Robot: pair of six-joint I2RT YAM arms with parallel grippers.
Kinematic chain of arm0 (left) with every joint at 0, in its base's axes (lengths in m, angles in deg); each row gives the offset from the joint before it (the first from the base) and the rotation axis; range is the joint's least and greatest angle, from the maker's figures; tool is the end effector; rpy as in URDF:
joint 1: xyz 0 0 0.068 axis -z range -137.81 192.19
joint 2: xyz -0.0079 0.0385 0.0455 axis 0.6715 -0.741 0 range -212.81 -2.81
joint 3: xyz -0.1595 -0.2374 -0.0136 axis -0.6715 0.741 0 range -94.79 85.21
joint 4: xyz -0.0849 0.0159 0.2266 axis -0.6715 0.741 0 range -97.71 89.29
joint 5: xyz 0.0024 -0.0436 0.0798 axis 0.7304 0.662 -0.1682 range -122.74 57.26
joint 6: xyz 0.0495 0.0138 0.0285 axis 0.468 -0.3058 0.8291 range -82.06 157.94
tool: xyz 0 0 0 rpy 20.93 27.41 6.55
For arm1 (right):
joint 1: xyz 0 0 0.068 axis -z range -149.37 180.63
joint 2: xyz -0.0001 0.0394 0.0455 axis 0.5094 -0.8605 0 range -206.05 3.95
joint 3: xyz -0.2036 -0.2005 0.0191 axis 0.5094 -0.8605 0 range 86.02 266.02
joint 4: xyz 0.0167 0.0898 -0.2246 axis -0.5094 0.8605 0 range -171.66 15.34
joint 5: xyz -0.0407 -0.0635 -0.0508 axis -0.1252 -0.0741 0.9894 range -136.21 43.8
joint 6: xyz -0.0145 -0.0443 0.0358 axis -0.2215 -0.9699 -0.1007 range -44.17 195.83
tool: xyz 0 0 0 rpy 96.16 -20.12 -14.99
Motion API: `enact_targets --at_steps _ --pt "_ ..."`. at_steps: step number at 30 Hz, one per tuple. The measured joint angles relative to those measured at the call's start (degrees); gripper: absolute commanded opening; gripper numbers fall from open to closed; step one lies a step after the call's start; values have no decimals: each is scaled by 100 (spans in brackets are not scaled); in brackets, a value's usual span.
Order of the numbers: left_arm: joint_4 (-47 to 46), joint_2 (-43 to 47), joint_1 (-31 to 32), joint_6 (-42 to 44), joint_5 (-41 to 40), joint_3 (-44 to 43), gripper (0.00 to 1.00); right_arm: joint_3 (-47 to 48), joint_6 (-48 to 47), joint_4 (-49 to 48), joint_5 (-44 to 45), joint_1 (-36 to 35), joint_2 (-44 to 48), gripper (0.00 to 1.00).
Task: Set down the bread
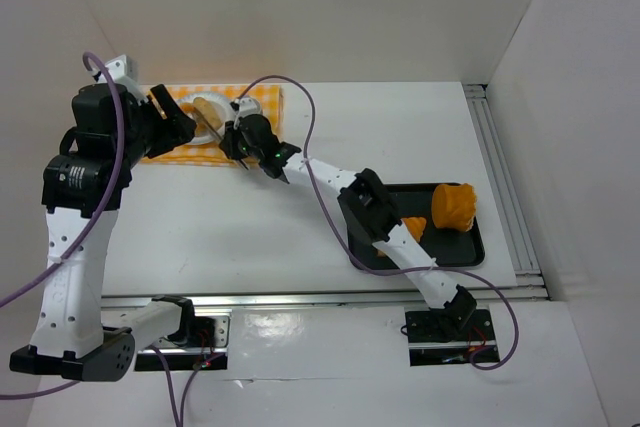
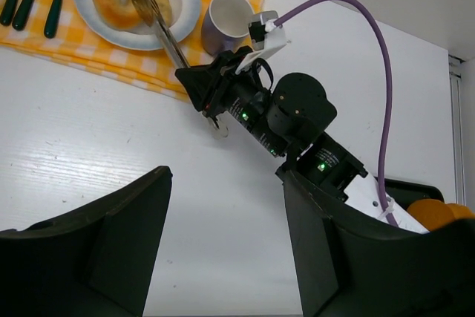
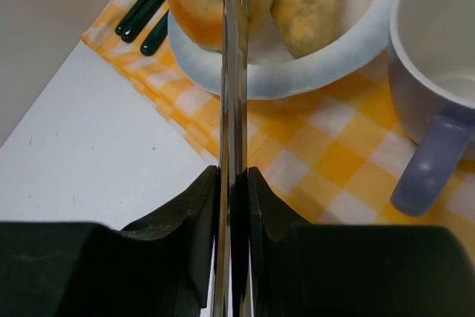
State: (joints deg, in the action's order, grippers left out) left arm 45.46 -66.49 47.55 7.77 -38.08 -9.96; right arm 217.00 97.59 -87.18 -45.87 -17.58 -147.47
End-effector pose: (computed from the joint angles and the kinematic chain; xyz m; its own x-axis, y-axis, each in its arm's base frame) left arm 0.1649 -0.0116 0.4882 -0.3213 -0.4724 -0.8208 -0.1786 0.8814 -0.4373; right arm 0.4055 0.4533 0.1942 -0.4344 0.0703 -0.8980 -0.6252 0.6941 0.3568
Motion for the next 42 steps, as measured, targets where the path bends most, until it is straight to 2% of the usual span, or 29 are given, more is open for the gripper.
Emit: enact_targets --at_steps 3,4,10,18,25,30,35,38,42 --pt "2 -22 0 0 0 4 75 258 17 96 15 0 -26 33" --pt "0 -37 0 0 2 4 75 323 31 85 17 0 -26 46" --pt "-4 -116 0 0 9 15 75 345 83 -59 28 7 17 58" --pt "-7 -116 0 2 94 22 75 48 87 -46 -81 9 299 60" --pt "-2 -68 0 13 142 -4 75 -966 -92 81 -68 -33 1611 60" --pt "-9 -48 0 24 164 -118 75 -2393 -203 332 369 -92 3460 60" --pt "-28 -13 0 26 170 -175 75 -5246 -120 483 1274 -22 6308 60" --pt "-37 -11 0 24 205 -168 75 -6452 136 638 1786 177 7462 60" --pt "-92 -9 0 17 319 -111 75 -7289 514 813 2291 382 7853 60"
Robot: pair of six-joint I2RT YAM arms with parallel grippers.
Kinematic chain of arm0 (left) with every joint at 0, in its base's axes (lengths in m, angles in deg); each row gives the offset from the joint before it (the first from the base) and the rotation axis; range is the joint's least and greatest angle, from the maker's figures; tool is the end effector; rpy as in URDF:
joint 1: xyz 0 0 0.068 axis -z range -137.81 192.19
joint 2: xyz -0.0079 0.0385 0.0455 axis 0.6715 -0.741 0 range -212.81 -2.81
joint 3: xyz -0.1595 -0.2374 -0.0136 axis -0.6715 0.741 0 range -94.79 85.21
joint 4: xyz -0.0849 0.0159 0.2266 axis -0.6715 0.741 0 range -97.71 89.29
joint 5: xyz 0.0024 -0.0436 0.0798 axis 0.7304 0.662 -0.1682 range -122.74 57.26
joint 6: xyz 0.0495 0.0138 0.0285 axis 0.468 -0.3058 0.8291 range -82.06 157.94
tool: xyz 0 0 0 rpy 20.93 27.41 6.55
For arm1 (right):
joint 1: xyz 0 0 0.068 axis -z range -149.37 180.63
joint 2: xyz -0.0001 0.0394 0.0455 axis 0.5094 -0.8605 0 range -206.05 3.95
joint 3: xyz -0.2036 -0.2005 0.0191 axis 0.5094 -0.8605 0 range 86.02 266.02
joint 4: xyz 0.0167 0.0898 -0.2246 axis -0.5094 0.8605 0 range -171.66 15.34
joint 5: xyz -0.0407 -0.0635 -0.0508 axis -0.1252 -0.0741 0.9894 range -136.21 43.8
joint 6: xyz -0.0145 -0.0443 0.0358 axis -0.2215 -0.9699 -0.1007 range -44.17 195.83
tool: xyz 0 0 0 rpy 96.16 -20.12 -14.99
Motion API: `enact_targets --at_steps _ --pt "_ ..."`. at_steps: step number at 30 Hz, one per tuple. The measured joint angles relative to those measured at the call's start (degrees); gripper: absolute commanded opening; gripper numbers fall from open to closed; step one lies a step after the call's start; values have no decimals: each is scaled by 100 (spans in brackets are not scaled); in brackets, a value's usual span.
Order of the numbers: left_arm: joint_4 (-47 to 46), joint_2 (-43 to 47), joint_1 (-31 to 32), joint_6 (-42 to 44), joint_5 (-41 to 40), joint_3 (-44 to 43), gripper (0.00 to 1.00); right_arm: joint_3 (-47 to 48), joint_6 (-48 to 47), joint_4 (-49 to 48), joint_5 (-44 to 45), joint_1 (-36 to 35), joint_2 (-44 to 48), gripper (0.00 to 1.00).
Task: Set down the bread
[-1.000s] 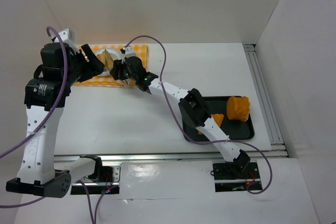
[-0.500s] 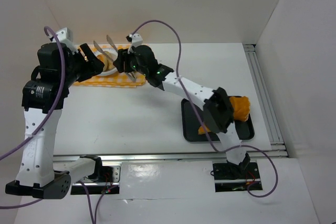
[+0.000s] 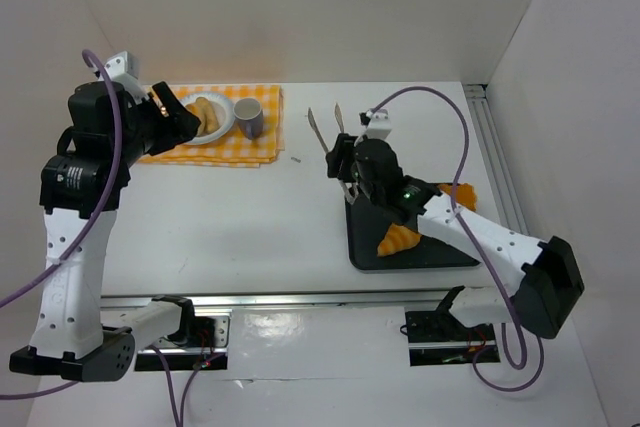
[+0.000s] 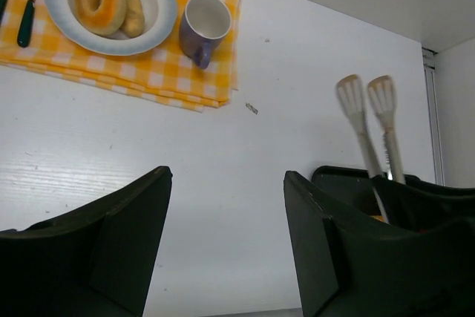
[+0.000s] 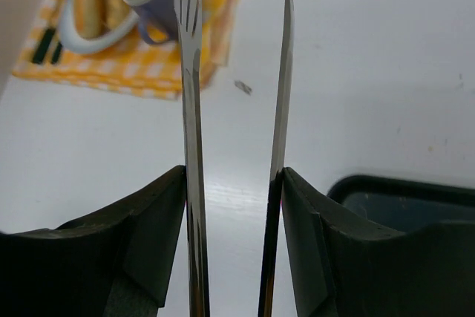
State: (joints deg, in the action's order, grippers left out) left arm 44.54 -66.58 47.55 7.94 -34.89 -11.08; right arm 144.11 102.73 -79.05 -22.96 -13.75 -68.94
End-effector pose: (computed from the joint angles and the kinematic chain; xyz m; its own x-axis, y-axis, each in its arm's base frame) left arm 0.1635 -0.0138 0.4949 -0.3200 -0.4717 -0.8216 -0.1174 0.8803 -0.4597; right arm 0.2109 0.1828 0.3459 -0.3597 0.2296 -0.9044 -0.2362 0.9153 0.3263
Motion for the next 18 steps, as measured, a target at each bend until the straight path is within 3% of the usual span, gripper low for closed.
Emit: enact_targets --at_steps 3,8,11,12,13,18 --pt "-17 0 0 -2 146 76 75 -264 240 59 13 2 -374 60" --pt "-66 0 0 -17 356 146 76 46 649 48 -129 61 -1764 60" --pt "-87 0 0 -17 415 155 76 358 885 50 -332 149 -2544 80" --pt "-87 0 0 -17 422 155 76 452 957 50 -411 184 -2741 93" --pt "-90 0 0 -15 431 157 76 546 1005 61 -498 199 -2889 97" --pt "-96 -24 0 -7 448 157 76 1095 1119 376 -566 212 -3025 99"
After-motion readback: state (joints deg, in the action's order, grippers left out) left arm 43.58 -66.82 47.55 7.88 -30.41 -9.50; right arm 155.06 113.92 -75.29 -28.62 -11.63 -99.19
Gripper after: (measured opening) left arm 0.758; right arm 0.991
